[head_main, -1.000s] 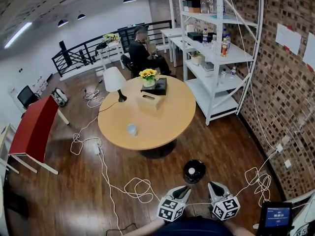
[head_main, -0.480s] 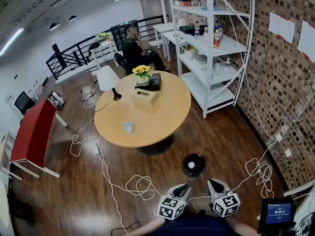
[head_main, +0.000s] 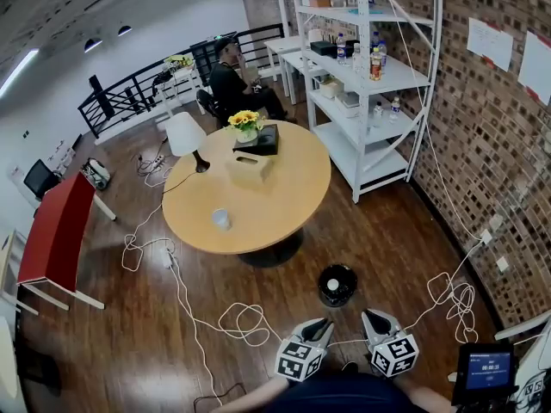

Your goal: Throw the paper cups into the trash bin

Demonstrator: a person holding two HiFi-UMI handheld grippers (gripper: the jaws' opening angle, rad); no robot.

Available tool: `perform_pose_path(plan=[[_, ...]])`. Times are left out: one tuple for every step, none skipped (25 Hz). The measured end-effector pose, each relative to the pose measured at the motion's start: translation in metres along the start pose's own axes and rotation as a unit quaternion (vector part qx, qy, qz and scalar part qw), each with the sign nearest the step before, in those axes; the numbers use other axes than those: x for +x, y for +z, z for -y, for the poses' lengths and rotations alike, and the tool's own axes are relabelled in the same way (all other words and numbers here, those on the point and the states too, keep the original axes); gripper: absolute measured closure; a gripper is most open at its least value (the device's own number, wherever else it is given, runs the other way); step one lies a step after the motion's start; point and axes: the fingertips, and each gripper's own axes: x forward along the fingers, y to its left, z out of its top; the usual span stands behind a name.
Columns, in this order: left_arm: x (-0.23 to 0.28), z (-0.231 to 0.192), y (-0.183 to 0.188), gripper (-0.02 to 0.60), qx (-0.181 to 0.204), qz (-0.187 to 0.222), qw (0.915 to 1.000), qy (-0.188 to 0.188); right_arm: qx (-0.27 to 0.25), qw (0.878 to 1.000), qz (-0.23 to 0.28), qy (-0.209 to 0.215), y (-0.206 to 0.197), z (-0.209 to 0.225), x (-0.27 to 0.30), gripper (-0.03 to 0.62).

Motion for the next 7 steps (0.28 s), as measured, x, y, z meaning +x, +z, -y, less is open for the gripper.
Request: perform_pose_path(plan=[[0.0004,0.0002,-0.0007,0.518,0.000,-0.001,1.0000,0.000,0.000,1.000,0.000,0.001,-0.0006,0.0002,-0.0001,0.583],[0.0009,0.0004,-0.0015,0.518,0.001,-0.001,1.0000,0.001,-0.001,1.000,-0.001,0.001,-0.0013,0.0003,-0.0001,0.583],[0.0013,0.0004,-0.0025,0.518,0.001,-0.002,1.0000,0.001,-0.001,1.000,-0.001,0.002,-0.0019,0.0003,0.0001,0.583],[0.0017,0.0004,-0.0036,0.518,0.001,-0.003,1.0000,0.001,-0.001,1.000,-0.001,0.003,-0.0025,0.0002,0.0002,0.583],[0.0021,0.0004,-0.0047,0.518,0.001,-0.004,1.0000,0.002,-0.001,1.000,-0.001,0.003,-0.0029,0.0002,0.0002,0.583],[0.0026,0.0005,-0.0058,0.518,0.001,-0.005,1.0000,0.002,-0.002,1.000,-0.001,0.004,-0.0033,0.0004,0.0000,0.583],[0.0030,0.0006,-0.0068,0.518,0.001,-0.005,1.0000,0.003,-0.002,1.000,-0.001,0.004,-0.0036,0.0005,-0.0001,0.583]])
